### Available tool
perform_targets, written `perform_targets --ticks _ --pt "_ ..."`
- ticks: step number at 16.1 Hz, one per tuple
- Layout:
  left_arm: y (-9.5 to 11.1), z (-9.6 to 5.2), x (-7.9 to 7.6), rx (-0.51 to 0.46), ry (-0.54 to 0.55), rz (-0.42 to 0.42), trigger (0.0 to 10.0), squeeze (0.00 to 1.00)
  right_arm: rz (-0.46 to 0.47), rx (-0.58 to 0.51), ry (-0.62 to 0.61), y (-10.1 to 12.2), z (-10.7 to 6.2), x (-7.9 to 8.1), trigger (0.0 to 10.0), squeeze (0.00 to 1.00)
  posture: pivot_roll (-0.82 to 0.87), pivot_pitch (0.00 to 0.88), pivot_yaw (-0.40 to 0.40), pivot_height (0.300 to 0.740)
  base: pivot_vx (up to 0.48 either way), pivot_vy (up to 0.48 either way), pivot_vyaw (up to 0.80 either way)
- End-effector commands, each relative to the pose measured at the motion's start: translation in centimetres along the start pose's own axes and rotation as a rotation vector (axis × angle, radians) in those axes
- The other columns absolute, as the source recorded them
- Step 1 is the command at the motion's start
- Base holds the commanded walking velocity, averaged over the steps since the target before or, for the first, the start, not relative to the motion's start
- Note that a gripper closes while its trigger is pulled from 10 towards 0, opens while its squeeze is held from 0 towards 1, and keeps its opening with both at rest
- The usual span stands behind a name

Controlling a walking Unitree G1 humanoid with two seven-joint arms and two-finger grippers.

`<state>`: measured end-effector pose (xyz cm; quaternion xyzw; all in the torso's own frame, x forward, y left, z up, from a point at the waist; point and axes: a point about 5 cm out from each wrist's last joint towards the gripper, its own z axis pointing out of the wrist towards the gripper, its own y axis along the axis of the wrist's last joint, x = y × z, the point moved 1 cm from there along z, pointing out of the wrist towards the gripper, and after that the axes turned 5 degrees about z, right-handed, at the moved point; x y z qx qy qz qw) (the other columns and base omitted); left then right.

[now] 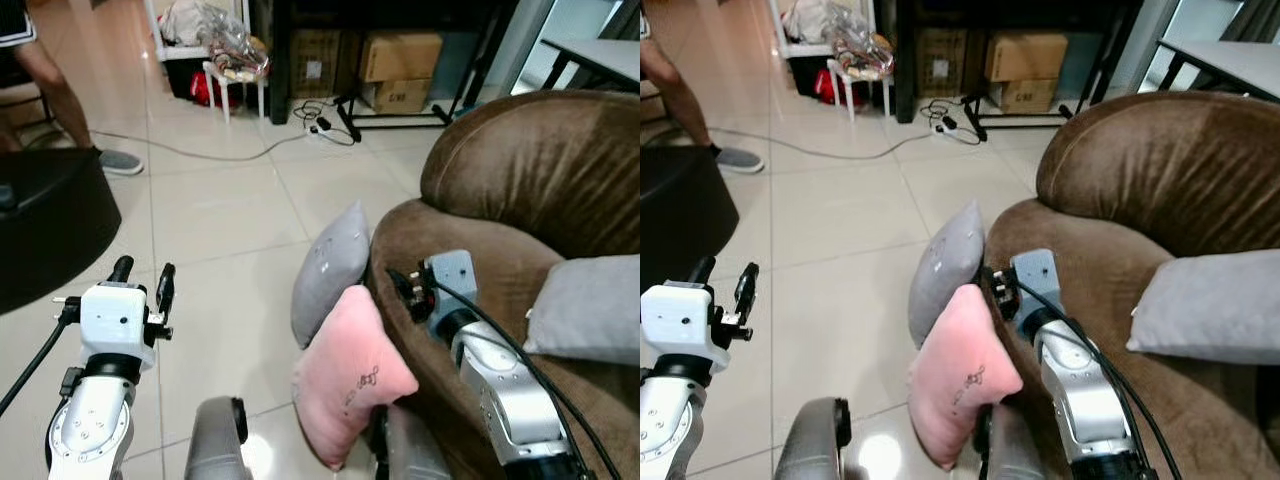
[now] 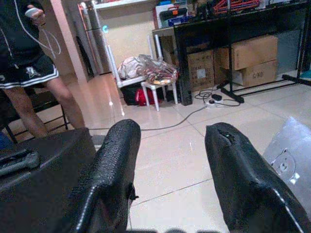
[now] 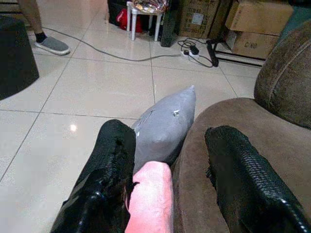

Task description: Move the pillow to the sofa from floor

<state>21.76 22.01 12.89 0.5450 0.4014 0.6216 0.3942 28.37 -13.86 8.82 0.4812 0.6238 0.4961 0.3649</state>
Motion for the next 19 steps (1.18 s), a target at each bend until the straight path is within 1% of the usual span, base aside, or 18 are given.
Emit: perform_targets --ticks 1,10,12,14,16,17,18,19 --pt "-0.07 0.03 -0.25 0.006 -0.002 0.004 10.0 0.0 0.002 0.018 -0.016 -0.28 -0.09 -0.73 10.0 0.0 0.05 0.0 -0.078 0.531 0.0 0.0 0.0" --pt "-0.36 0.03 -0.23 0.018 -0.001 0.014 10.0 0.0 -0.006 0.043 -0.022 -0.65 -0.06 -0.98 10.0 0.0 0.05 0.0 -0.078 0.436 0.0 0.0 0.0" --pt "-0.41 -0.11 -0.25 0.022 0.001 0.014 10.0 0.0 -0.018 0.045 -0.008 -0.7 0.05 -0.89 10.0 0.0 0.05 0.0 -0.087 0.426 0.0 0.0 0.0" --pt "-0.45 -0.29 -0.29 0.026 0.003 0.015 10.0 0.0 -0.021 0.05 0.001 -0.67 0.25 -0.87 10.0 0.0 0.06 0.0 -0.094 0.426 0.0 0.0 0.0" --pt "-0.52 -0.57 -0.22 0.033 0.007 0.016 10.0 0.0 -0.024 0.057 -0.006 -0.51 0.47 -1.18 10.0 0.0 0.06 0.0 -0.1 0.426 0.0 0.0 0.0" --pt "-0.58 -0.7 -0.13 0.038 0.009 0.019 10.0 0.0 -0.06 0.068 0.037 -0.59 0.53 -0.81 10.0 0.0 0.06 0.0 -0.103 0.426 0.0 0.0 0.0" --pt "-0.62 -0.74 -0.09 0.041 0.01 0.02 10.0 0.0 -0.065 0.075 0.062 -0.68 0.54 -0.55 10.0 0.0 0.06 0.0 -0.103 0.426 0.0 0.0 0.0" --pt "-0.62 -0.86 -0.06 0.044 0.011 0.021 10.0 0.0 -0.074 0.079 0.092 -0.74 0.49 -0.21 10.0 0.0 0.06 0.0 -0.106 0.426 0.0 0.0 0.8"
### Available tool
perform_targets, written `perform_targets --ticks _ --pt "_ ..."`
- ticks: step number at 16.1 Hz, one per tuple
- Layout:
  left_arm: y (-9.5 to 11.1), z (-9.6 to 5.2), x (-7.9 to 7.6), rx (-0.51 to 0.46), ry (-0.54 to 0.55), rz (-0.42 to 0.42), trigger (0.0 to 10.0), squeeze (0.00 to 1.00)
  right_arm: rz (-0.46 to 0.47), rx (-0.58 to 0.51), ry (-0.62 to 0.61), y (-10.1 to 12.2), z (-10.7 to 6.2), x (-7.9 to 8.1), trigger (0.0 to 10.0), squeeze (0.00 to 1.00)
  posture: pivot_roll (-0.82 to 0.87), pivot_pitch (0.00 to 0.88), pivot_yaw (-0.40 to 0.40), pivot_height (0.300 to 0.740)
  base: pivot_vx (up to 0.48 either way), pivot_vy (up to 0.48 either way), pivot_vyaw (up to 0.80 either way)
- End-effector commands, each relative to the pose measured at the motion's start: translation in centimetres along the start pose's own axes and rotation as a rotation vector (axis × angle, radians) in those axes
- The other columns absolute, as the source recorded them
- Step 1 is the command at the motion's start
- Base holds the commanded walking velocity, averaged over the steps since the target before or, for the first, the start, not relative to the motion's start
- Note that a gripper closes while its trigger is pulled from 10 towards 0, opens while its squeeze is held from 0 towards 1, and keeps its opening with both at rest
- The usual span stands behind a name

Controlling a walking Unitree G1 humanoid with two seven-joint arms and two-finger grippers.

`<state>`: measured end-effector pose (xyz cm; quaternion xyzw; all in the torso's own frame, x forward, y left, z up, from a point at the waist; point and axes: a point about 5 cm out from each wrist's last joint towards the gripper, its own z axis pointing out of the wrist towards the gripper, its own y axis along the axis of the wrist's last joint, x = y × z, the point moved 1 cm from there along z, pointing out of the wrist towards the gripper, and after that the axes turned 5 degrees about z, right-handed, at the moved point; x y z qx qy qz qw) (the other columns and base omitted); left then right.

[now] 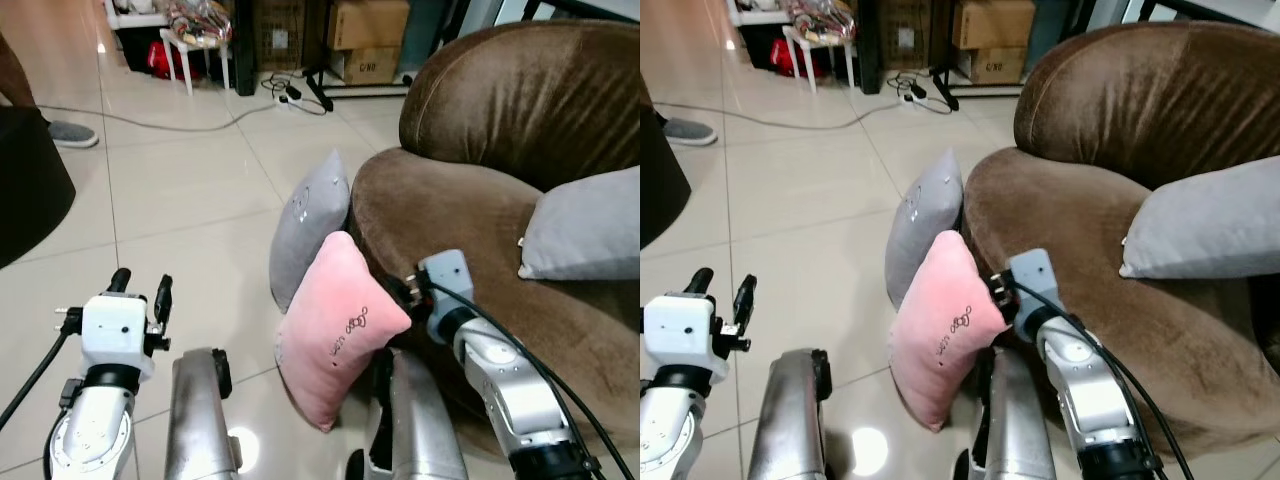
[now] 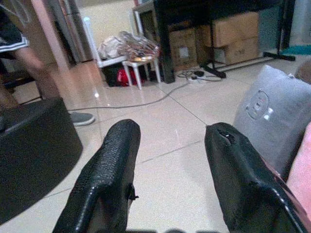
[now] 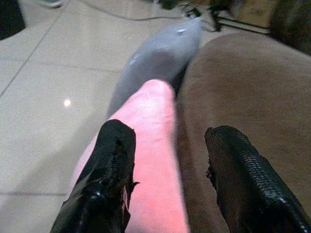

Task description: Move the pillow to the sofa from floor

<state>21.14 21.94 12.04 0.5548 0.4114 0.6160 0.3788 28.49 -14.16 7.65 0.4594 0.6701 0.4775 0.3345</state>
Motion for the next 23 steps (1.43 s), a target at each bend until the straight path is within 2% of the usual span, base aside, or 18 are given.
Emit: perform_targets --ticks 1,4,6,11,12,13,17,21,23 --pt "0.1 -0.3 0.3 0.005 0.009 0.009 10.0 0.0 -0.026 0.0 0.035 0.3 0.1 0.3 10.0 0.0 0.06 0.0 -0.105 0.426 0.0 0.0 0.8" --pt "0.0 -0.5 0.2 0.011 0.003 0.008 10.0 0.0 -0.045 0.015 0.079 0.1 0.2 0.6 10.0 0.0 0.06 0.0 -0.101 0.426 0.0 0.0 0.8" --pt "0.0 -0.3 0.2 0.013 -0.001 0.012 10.0 0.0 -0.015 0.014 0.03 0.2 0.4 -0.1 10.0 0.0 0.06 0.0 -0.103 0.426 0.0 0.0 0.0" --pt "-0.3 -0.4 -0.1 0.025 -0.009 0.003 10.0 0.0 -0.054 0.033 -0.025 0.0 1.1 -0.2 10.0 0.0 0.04 0.0 -0.092 0.426 0.0 0.0 0.0" --pt "-0.3 -0.3 -0.2 0.027 -0.015 0.002 10.0 0.0 -0.04 0.055 -0.091 0.1 1.7 -0.9 10.0 0.53 0.04 0.0 -0.095 0.426 0.0 0.0 0.0" --pt "-0.3 -0.3 -0.2 0.028 -0.018 0.003 10.0 0.0 -0.012 0.07 -0.132 0.0 2.0 -1.4 10.0 1.0 0.04 0.0 -0.097 0.426 0.0 0.0 0.0" --pt "-0.6 -0.2 -0.1 0.038 -0.048 0.014 10.0 0.0 0.131 0.12 -0.297 -0.7 3.7 -4.3 10.0 1.0 0.02 0.0 -0.093 0.426 0.0 0.0 0.0" --pt "-0.6 -0.1 -0.4 0.038 -0.09 0.013 10.0 0.0 0.145 0.195 -0.279 -1.8 5.3 -4.0 10.0 1.0 0.0 0.0 -0.082 0.426 0.0 0.0 0.0" --pt "-0.7 -0.8 -1.0 0.063 -0.178 -0.024 10.0 0.0 0.134 0.234 -0.247 -2.2 6.0 -3.1 10.0 1.0 0.01 0.0 -0.086 0.426 0.0 0.0 0.0"
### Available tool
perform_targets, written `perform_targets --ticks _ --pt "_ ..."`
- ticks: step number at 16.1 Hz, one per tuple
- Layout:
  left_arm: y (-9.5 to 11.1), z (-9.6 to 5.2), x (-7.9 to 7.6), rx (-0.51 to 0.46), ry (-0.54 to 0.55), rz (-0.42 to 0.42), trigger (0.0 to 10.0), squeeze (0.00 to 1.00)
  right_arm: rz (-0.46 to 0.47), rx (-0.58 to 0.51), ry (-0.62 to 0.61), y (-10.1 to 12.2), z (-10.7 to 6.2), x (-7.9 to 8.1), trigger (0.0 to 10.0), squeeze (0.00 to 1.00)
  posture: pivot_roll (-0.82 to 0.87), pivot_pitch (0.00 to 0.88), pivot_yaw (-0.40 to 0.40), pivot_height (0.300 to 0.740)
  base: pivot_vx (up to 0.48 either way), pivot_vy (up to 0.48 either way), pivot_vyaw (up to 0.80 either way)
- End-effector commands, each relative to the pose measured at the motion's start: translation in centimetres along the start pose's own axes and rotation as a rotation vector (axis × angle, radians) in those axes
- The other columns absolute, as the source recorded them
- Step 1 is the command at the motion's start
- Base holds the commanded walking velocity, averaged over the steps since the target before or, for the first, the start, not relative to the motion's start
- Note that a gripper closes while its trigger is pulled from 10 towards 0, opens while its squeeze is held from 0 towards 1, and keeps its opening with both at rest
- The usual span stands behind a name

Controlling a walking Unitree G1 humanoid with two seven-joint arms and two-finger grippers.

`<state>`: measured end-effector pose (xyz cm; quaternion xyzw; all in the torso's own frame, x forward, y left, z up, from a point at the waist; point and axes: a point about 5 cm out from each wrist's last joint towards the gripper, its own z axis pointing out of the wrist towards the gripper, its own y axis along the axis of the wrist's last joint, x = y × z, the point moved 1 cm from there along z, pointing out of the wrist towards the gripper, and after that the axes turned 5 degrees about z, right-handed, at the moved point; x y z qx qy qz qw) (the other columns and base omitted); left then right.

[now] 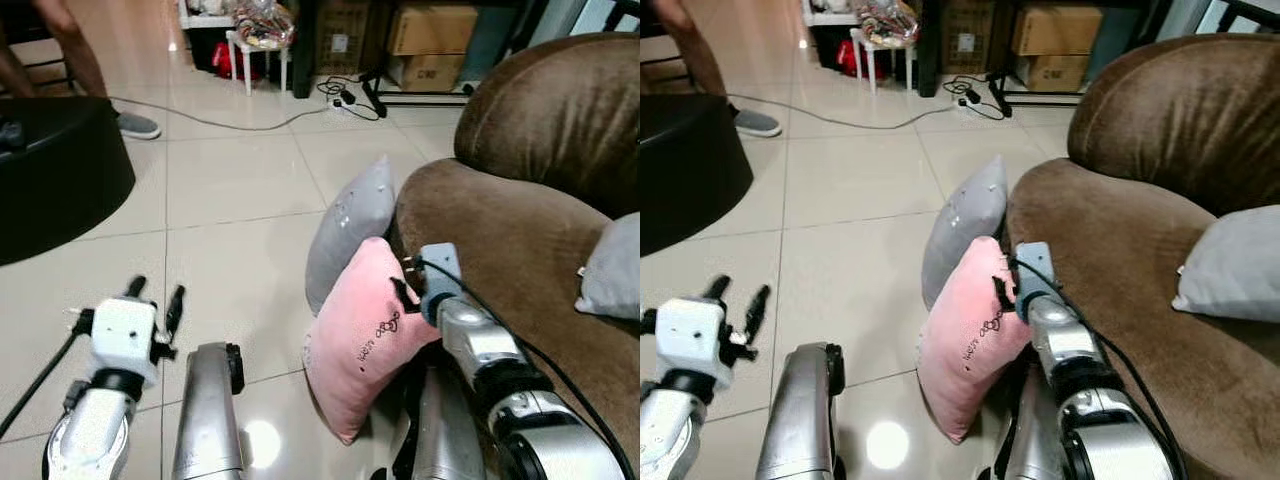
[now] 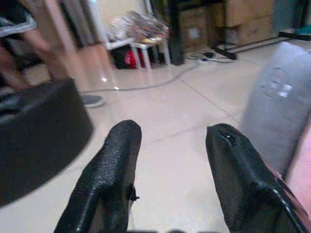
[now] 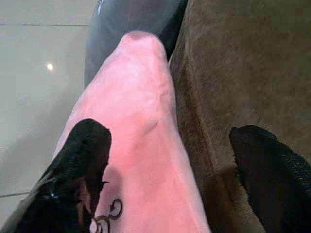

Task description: Move the pillow to the sofa from floor

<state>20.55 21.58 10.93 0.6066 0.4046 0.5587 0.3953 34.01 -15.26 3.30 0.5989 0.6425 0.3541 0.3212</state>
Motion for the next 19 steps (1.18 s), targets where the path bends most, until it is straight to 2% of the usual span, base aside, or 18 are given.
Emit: perform_targets --ticks 1,3,4,5,7,8,9,10,14,16,19 --pt "-0.3 -0.7 -0.9 0.035 -0.101 -0.024 10.0 0.0 -0.021 -0.001 0.009 0.2 0.2 0.2 10.0 1.0 0.01 0.0 -0.089 0.426 0.0 0.0 0.0" --pt "-1.0 -1.8 -1.5 0.074 -0.181 -0.015 10.0 0.0 -0.038 0.015 0.009 -0.1 0.4 0.5 10.0 1.0 0.02 0.0 -0.094 0.426 0.0 0.0 0.0" --pt "-1.0 -2.1 -1.6 0.085 -0.192 -0.021 10.0 0.0 -0.049 0.027 0.007 -0.4 0.4 0.7 10.0 1.0 0.02 0.0 -0.098 0.426 0.0 0.0 0.0" --pt "-1.1 -3.2 -1.6 0.11 -0.219 -0.036 10.0 0.0 -0.091 0.071 -0.007 -1.4 0.5 0.9 10.0 1.0 0.03 0.0 -0.099 0.426 0.0 0.0 0.0" --pt "-1.2 -4.1 -1.5 0.133 -0.244 -0.038 10.0 0.0 -0.096 0.097 -0.013 -2.1 0.5 1.1 10.0 1.0 0.04 0.0 -0.1 0.426 0.0 0.0 0.0" --pt "-1.1 -4.5 -1.4 0.143 -0.243 -0.036 10.0 0.0 -0.088 0.094 -0.032 -2.0 0.6 1.1 10.0 0.91 0.05 0.016 -0.1 0.426 0.0 0.0 0.0" --pt "-1.1 -4.9 -1.3 0.151 -0.245 -0.036 10.0 0.0 -0.074 0.087 -0.051 -1.9 0.6 1.0 10.0 0.6 0.05 0.025 -0.1 0.426 0.0 0.0 0.0" --pt "-1.0 -5.3 -1.2 0.158 -0.249 -0.038 10.0 0.0 -0.079 0.081 -0.073 -1.7 0.6 0.9 10.0 0.02 0.05 0.034 -0.103 0.426 0.0 0.0 0.0" --pt "-0.8 -6.6 -1.4 0.192 -0.304 -0.055 10.0 0.0 -0.151 0.121 -0.2 -2.2 0.4 -1.1 10.0 0.0 0.06 0.072 -0.121 0.426 0.0 0.0 0.0" --pt "-0.7 -7.2 -1.6 0.205 -0.33 -0.066 10.0 0.0 -0.138 0.175 -0.188 -3.2 0.2 -1.4 10.0 0.0 0.06 0.086 -0.124 0.426 0.0 0.0 0.0" --pt "-0.6 -7.8 -1.7 0.218 -0.346 -0.075 10.0 0.0 -0.096 0.252 -0.128 -4.7 0.0 -0.9 10.0 0.0 0.06 0.095 -0.124 0.426 0.0 0.0 0.0"
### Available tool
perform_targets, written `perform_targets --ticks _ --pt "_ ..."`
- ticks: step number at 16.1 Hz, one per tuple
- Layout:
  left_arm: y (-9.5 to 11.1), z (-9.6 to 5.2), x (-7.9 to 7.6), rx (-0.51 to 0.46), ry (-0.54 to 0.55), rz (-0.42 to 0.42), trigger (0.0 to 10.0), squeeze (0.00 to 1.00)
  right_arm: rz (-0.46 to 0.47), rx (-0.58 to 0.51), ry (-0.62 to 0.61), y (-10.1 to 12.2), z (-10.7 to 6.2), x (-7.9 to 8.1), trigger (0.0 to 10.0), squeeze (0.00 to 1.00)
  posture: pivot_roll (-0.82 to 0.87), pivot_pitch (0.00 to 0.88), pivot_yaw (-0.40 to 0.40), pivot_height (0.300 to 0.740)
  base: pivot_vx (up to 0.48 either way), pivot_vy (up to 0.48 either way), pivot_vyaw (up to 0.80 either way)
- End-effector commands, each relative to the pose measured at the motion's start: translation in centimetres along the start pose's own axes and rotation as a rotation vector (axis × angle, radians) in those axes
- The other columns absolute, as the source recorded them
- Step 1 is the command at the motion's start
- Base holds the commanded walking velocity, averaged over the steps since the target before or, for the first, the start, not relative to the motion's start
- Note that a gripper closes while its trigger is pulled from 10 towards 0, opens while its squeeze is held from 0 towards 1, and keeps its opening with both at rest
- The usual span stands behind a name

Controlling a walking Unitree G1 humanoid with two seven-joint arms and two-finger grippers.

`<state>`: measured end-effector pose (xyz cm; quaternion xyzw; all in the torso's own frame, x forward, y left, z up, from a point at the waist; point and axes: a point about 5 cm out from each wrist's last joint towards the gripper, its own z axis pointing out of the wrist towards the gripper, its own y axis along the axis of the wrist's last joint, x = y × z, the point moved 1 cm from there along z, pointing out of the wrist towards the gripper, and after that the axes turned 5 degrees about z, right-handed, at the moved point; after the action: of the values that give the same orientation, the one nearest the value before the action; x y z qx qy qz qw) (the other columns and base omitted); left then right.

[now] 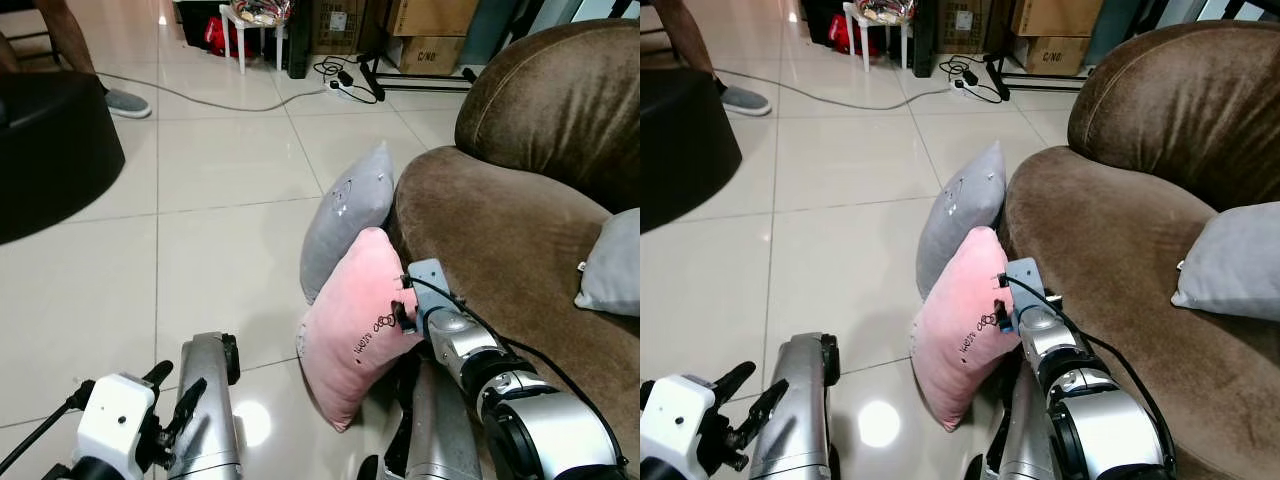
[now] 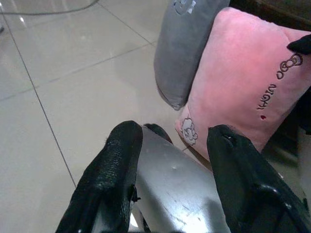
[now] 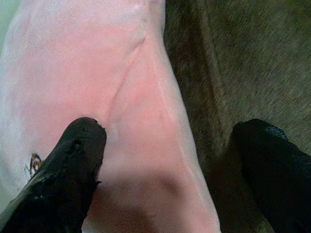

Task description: Move the pillow to the sofa from floor

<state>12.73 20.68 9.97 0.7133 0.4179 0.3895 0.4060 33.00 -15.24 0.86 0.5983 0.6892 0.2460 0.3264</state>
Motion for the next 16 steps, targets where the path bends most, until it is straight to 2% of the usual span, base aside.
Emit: perform_targets --ticks 1,4,7,8,10,16 --pt "0.3 -0.2 -0.4 -0.001 -0.026 0.002 10.0 0.0 0.031 0.101 0.004 -2.5 0.0 -0.4 10.0 0.0 0.06 0.096 -0.124 0.426 0.0 0.0 0.0" --pt "0.3 -0.5 -0.8 0.007 -0.035 -0.01 10.0 0.0 0.005 0.169 0.14 -3.8 -0.3 1.7 10.0 0.0 0.07 0.095 -0.128 0.426 0.0 0.0 0.0" --pt "0.4 -0.3 -0.7 0.004 -0.034 -0.007 10.0 0.0 0.004 0.189 0.169 -4.5 -0.4 2.5 10.0 0.0 0.07 0.089 -0.128 0.426 0.0 0.0 0.0" --pt "0.5 -0.3 -0.6 0.004 -0.035 -0.007 10.0 0.0 0.003 0.192 0.181 -4.5 -0.4 2.7 9.0 0.0 0.07 0.087 -0.129 0.426 0.0 0.0 0.0" --pt "0.4 -0.4 -0.7 0.012 -0.06 -0.01 10.0 0.0 -0.001 0.191 0.218 -4.3 -0.5 3.2 0.0 0.0 0.07 0.081 -0.129 0.426 0.0 0.0 0.0" --pt "0.2 -0.2 -1.2 0.024 -0.123 -0.023 10.0 0.0 -0.023 0.177 0.252 -3.9 -0.5 3.6 0.0 0.0 0.09 0.05 -0.137 0.426 0.0 0.0 0.0"
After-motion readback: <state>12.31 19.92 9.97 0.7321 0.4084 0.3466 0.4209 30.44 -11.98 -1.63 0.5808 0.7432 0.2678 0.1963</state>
